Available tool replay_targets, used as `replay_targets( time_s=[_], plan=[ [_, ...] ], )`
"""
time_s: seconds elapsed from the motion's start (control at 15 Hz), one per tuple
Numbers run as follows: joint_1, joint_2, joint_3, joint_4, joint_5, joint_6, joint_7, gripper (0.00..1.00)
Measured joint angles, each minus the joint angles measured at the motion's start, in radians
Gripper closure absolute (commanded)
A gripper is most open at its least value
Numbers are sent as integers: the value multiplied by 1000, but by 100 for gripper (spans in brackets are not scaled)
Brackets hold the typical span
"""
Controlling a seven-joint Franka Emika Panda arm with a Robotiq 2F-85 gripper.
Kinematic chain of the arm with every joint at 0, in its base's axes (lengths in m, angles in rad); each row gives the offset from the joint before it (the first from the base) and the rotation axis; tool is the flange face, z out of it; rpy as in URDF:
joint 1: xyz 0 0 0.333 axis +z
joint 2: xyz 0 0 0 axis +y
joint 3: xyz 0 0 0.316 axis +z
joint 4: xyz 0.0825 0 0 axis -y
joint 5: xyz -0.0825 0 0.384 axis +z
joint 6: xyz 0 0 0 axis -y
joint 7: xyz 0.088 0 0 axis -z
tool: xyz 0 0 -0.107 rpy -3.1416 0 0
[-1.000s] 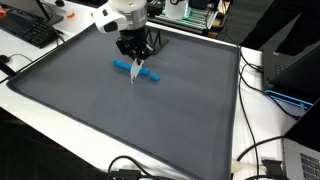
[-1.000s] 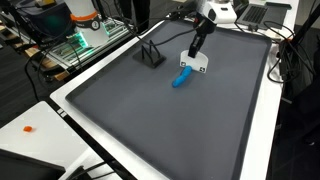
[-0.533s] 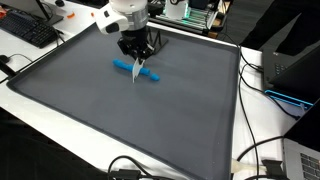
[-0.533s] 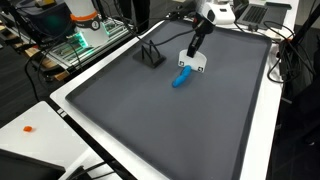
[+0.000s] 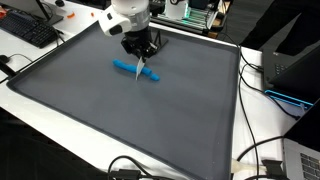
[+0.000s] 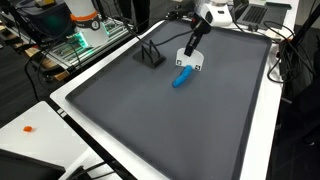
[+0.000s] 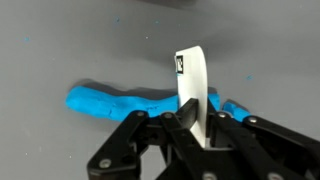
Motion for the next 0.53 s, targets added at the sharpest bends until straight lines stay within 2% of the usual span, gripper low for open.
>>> replay_targets(
  time_s=[0.53],
  plan=[
    [-1, -4, -7, 0, -10, -6, 0, 98]
  ],
)
